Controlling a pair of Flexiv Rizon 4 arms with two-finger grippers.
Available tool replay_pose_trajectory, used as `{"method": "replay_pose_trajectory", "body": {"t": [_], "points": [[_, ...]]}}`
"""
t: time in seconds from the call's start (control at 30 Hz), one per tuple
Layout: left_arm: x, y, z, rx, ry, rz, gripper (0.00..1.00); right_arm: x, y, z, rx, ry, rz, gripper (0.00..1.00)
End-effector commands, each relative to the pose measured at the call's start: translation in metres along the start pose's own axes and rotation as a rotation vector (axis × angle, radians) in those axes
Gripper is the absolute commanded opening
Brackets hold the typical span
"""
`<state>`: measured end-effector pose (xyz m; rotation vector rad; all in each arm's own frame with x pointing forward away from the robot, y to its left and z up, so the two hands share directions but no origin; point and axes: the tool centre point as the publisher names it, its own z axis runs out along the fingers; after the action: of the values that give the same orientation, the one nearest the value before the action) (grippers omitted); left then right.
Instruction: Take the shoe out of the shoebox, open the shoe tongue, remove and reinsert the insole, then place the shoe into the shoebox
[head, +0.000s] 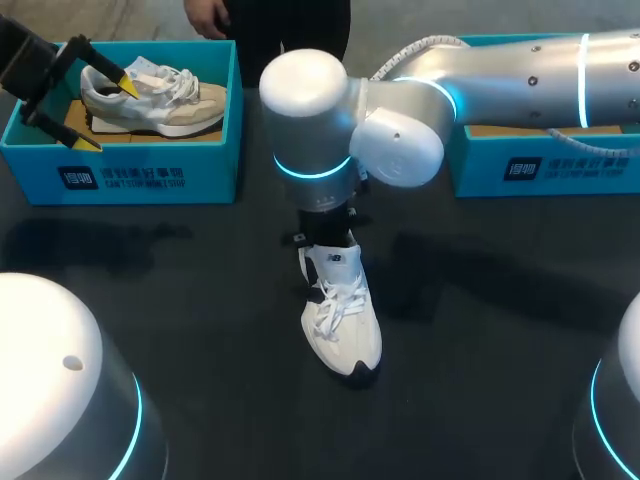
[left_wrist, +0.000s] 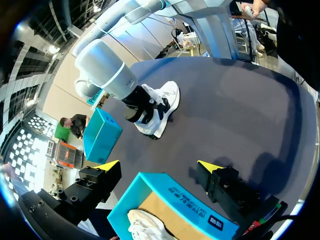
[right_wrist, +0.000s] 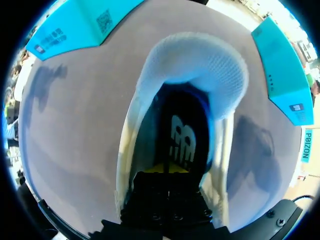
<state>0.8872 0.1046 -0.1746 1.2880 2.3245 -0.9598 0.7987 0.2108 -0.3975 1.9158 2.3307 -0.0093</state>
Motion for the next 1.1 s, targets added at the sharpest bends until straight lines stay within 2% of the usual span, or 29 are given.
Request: {"method": "replay_pose_trajectory", "body": {"t": [0.03,0.23,0.5,0.77,0.9,1.1], "points": [[0.0,-0.001,-0.001,-0.002,0.003,0.0,1.0,-0.006,-0.007,-0.028,-0.079,-0.048,0.018,0.0],[0.0,-0.001,-0.001,-0.002,0.003,0.0,1.0,-0.011,0.005,-0.036,-0.146,-0.093,0.002,0.0],[0.0,-0.001,-0.001,-0.002,0.003,0.0,1.0,-0.007,0.026,-0.013,-0.145,-0.082,-0.035,0.0],[0.0,-0.001,-0.001,-0.002,0.003,0.0,1.0,-0.009,0.028,0.016,-0.098,-0.1,-0.057,0.0],[0.0,-0.001,-0.001,-0.002,0.003,0.0,1.0,-0.009,0.026,0.029,-0.07,-0.059,-0.056,0.0],[0.0,-0.001,-0.001,-0.002,0.003,0.0,1.0,-0.001,0.027,0.027,-0.067,0.046,-0.079,0.0]]}}
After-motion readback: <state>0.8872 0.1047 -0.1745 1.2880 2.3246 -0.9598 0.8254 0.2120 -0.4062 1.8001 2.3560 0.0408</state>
